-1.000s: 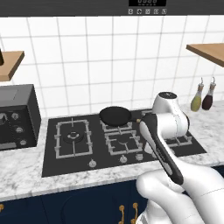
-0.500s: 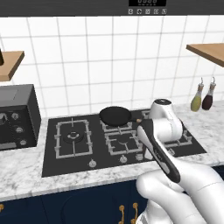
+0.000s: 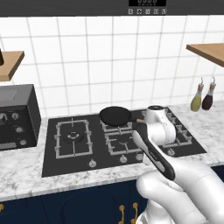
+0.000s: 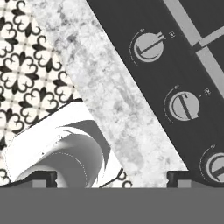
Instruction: Turn off the rear center burner of the stove.
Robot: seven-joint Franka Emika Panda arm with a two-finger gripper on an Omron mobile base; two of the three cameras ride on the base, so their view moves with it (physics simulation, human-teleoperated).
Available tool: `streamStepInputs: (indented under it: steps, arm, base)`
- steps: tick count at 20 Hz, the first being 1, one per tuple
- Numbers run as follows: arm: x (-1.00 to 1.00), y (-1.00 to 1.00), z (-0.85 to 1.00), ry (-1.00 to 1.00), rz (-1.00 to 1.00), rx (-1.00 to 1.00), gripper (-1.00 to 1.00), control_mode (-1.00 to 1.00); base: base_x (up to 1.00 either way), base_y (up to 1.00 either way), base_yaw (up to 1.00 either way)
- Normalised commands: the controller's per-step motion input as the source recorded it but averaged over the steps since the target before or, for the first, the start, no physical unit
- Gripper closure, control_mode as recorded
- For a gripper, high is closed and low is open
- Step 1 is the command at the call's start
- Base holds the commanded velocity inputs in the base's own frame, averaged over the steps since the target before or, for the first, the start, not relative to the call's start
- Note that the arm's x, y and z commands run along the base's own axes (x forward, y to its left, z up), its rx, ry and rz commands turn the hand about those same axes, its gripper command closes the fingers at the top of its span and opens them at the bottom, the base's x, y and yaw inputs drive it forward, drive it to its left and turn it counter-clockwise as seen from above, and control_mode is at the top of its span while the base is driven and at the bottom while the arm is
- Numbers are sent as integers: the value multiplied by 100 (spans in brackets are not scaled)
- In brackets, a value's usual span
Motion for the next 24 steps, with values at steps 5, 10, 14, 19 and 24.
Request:
streamStepInputs:
  steps: [5,10,14,19,24]
  arm:
    - [16,0,-18,6,3,0,-100,-100]
    - [21,0,-13,3,4,0,-100,-100]
    - [30,0,-23,9,3,0,-100,-100]
    - [34,1,-33,13,3,-1,-100,-100]
    - [35,1,-9,3,1,0,-100,-100]
  base:
    - [0,0,0]
    - [0,0,0]
    - [0,0,0]
    - [0,0,0]
    - [0,0,0]
